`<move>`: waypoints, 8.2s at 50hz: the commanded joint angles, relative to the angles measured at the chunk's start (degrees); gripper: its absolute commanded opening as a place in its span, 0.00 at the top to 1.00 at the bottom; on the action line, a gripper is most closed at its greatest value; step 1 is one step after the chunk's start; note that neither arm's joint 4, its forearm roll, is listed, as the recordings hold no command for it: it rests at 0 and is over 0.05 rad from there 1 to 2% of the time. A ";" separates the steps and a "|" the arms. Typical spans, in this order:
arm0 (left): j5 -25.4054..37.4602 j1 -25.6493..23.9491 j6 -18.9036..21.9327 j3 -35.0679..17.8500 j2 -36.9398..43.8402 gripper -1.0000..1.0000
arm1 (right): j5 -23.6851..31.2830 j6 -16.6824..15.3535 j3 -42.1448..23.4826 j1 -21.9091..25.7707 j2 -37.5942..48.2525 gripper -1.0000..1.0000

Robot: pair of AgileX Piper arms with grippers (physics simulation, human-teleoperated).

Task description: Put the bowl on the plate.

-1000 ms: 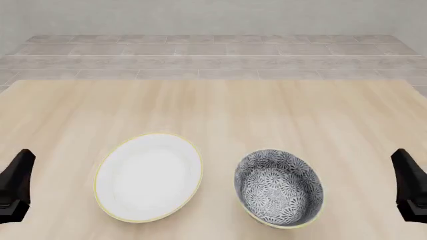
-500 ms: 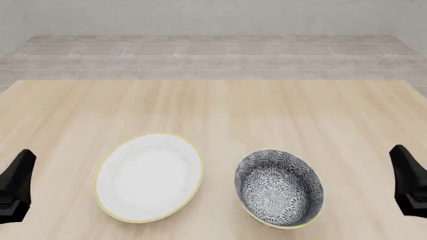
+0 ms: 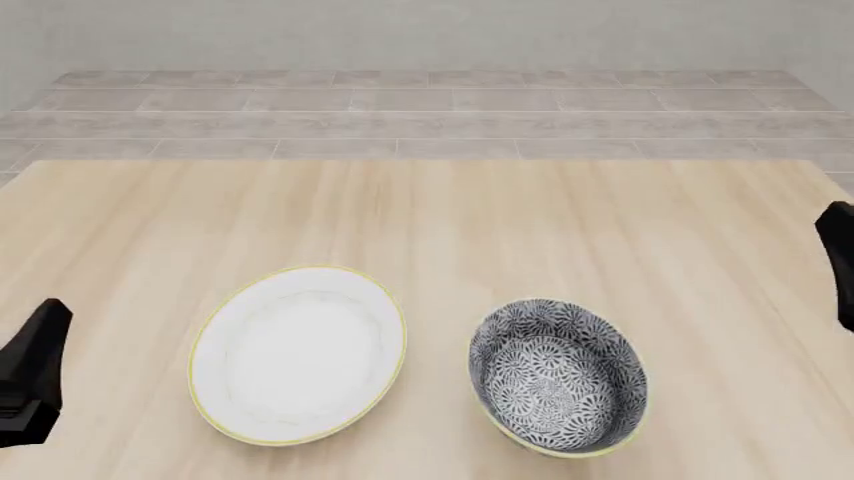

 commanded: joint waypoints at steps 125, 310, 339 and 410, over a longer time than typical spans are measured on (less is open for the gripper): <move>0.00 0.00 0.00 0.00 0.00 0.00 | 0.12 4.97 -5.22 18.23 48.36 0.00; 0.00 0.00 0.00 0.00 0.00 0.00 | 8.45 10.33 -19.40 21.24 36.24 1.00; 0.00 0.00 0.00 0.00 0.00 0.00 | -0.12 14.15 -23.69 28.77 48.78 1.00; 0.00 0.00 0.00 0.00 0.00 0.00 | -9.48 21.53 -33.41 41.67 69.49 1.00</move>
